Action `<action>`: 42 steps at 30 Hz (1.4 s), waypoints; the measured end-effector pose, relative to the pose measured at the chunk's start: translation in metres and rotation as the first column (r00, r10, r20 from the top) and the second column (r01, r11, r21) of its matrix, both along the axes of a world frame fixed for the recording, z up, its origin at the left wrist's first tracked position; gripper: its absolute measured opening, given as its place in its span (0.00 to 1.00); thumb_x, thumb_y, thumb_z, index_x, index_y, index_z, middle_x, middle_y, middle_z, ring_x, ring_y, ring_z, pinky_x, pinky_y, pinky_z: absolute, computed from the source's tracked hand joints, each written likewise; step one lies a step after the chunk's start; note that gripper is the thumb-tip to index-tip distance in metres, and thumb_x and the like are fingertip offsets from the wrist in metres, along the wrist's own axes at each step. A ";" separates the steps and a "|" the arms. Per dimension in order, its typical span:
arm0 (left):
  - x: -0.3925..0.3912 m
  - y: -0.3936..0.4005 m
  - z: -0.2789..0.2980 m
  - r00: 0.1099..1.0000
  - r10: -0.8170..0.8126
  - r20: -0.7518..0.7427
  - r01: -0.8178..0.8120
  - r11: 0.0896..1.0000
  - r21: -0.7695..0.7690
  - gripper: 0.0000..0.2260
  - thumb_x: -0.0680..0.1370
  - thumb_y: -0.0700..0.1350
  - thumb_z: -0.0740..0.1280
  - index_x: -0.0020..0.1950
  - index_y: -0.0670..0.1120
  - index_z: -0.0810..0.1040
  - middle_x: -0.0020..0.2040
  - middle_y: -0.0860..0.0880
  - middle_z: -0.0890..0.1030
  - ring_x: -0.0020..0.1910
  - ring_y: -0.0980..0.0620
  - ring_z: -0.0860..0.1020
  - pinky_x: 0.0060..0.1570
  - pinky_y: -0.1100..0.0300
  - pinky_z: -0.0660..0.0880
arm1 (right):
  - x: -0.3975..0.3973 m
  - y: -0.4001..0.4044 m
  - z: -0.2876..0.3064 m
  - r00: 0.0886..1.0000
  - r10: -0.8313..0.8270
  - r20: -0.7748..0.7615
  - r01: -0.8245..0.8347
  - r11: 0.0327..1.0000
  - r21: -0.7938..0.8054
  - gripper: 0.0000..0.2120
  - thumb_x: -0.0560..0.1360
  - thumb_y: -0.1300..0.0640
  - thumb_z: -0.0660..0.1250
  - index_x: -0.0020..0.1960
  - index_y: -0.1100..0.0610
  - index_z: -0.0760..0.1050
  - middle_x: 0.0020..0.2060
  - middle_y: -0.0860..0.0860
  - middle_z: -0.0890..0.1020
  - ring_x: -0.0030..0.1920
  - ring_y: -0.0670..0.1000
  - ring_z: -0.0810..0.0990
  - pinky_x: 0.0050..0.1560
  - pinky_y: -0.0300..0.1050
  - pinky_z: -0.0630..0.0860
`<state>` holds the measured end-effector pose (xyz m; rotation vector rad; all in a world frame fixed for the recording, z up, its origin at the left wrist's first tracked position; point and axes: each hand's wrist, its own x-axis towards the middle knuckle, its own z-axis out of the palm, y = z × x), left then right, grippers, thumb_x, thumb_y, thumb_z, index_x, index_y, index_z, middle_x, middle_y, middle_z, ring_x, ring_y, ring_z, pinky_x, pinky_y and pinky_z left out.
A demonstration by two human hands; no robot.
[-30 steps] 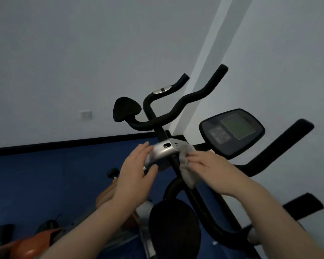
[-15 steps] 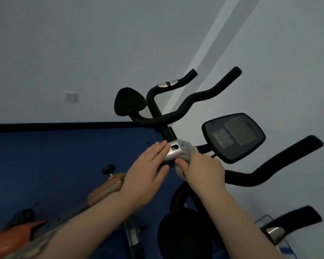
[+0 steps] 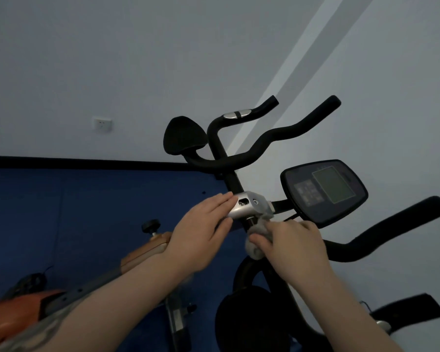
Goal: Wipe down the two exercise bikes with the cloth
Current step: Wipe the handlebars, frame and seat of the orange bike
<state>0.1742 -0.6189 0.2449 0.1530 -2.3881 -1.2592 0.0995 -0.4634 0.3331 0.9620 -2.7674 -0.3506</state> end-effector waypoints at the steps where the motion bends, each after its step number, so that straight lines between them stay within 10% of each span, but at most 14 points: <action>1: -0.001 0.000 0.000 1.000 0.010 -0.007 -0.010 1.000 0.012 0.20 0.83 0.48 0.59 0.76 0.54 0.65 0.75 0.59 0.64 0.74 0.61 0.60 0.73 0.60 0.59 | -0.002 -0.003 0.000 1.000 -0.006 0.022 0.006 1.000 -0.004 0.17 0.77 0.36 0.56 0.52 0.43 0.79 0.44 0.48 0.84 0.50 0.50 0.80 0.50 0.47 0.62; 6: -0.002 0.009 0.001 0.999 0.051 0.003 -0.051 0.996 0.069 0.20 0.82 0.48 0.59 0.75 0.54 0.67 0.74 0.59 0.66 0.73 0.61 0.62 0.71 0.62 0.61 | -0.017 -0.025 0.000 0.969 -0.106 0.221 0.116 0.993 -0.033 0.23 0.75 0.33 0.61 0.51 0.52 0.79 0.46 0.52 0.82 0.48 0.54 0.80 0.42 0.44 0.68; 20: -0.002 0.005 0.011 0.996 0.062 0.059 -0.064 0.997 0.036 0.18 0.82 0.50 0.59 0.73 0.55 0.69 0.72 0.60 0.68 0.70 0.62 0.64 0.67 0.58 0.67 | -0.018 -0.015 0.001 0.982 -0.078 0.173 0.085 0.996 -0.032 0.25 0.74 0.33 0.62 0.53 0.54 0.78 0.48 0.52 0.81 0.50 0.55 0.79 0.41 0.44 0.65; 27: -0.002 -0.002 0.010 0.997 0.038 0.066 -0.041 0.998 0.041 0.18 0.82 0.52 0.58 0.73 0.58 0.69 0.71 0.62 0.68 0.69 0.64 0.64 0.66 0.61 0.67 | -0.012 0.017 0.024 0.987 -0.008 0.158 0.001 0.999 0.040 0.30 0.67 0.24 0.50 0.48 0.43 0.78 0.46 0.45 0.80 0.57 0.48 0.75 0.58 0.47 0.67; 31: -0.002 0.001 0.006 0.999 0.035 0.042 -0.037 0.998 0.047 0.19 0.82 0.50 0.59 0.74 0.57 0.68 0.72 0.62 0.66 0.71 0.65 0.62 0.68 0.65 0.63 | -0.022 0.000 0.013 0.936 -0.062 0.347 0.062 0.998 0.011 0.23 0.71 0.30 0.60 0.45 0.49 0.78 0.42 0.48 0.82 0.48 0.51 0.80 0.43 0.44 0.69; 37: -0.005 0.004 0.006 0.997 0.071 0.003 -0.071 0.994 0.082 0.17 0.82 0.48 0.61 0.72 0.53 0.71 0.71 0.58 0.70 0.69 0.61 0.66 0.67 0.63 0.64 | -0.019 -0.028 -0.009 0.977 -0.044 0.207 0.048 0.999 -0.015 0.22 0.76 0.32 0.57 0.51 0.44 0.82 0.43 0.51 0.83 0.47 0.53 0.80 0.37 0.44 0.64; 42: -0.004 0.004 0.006 0.998 0.065 0.011 -0.065 0.996 0.067 0.17 0.82 0.47 0.61 0.71 0.53 0.71 0.69 0.58 0.71 0.68 0.61 0.67 0.65 0.64 0.65 | -0.004 -0.001 -0.002 0.990 0.026 0.141 -0.004 0.988 -0.152 0.21 0.73 0.31 0.58 0.49 0.45 0.79 0.44 0.48 0.83 0.51 0.52 0.79 0.51 0.47 0.66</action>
